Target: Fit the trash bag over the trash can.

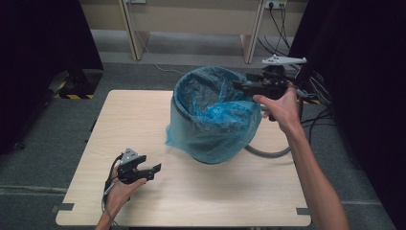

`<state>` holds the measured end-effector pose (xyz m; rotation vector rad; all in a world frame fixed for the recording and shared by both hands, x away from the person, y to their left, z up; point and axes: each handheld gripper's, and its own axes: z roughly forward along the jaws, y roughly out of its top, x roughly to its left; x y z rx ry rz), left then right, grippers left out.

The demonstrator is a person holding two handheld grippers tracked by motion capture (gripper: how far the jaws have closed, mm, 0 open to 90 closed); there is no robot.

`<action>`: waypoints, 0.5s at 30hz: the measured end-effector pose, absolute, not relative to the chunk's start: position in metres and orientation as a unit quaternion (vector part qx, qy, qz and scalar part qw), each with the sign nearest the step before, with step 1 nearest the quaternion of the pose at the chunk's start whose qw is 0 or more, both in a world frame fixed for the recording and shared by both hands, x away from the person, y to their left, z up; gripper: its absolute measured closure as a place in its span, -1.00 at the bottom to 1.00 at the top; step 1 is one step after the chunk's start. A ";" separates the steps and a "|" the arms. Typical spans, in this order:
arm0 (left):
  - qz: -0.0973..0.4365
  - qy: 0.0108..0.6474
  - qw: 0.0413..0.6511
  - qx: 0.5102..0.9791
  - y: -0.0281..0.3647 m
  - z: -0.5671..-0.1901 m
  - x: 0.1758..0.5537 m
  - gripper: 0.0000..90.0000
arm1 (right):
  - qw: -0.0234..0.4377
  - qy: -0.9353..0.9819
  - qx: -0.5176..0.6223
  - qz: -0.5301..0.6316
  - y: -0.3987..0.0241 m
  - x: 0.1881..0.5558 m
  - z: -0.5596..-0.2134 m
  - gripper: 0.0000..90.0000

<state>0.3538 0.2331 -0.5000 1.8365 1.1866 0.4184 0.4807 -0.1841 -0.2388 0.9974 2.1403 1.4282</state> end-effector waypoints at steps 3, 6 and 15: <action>0.159 0.483 0.429 0.747 0.237 -0.509 0.352 -0.58 | 0.181 0.769 0.348 0.505 -0.168 0.486 -0.232 -0.22; 0.159 0.489 0.420 0.748 0.241 -0.515 0.351 -0.63 | 0.176 0.774 0.347 0.499 -0.152 0.492 -0.228 -0.22; 0.181 0.488 0.380 0.765 0.245 -0.522 0.349 -0.66 | 0.164 0.793 0.351 0.469 -0.118 0.513 -0.234 -0.22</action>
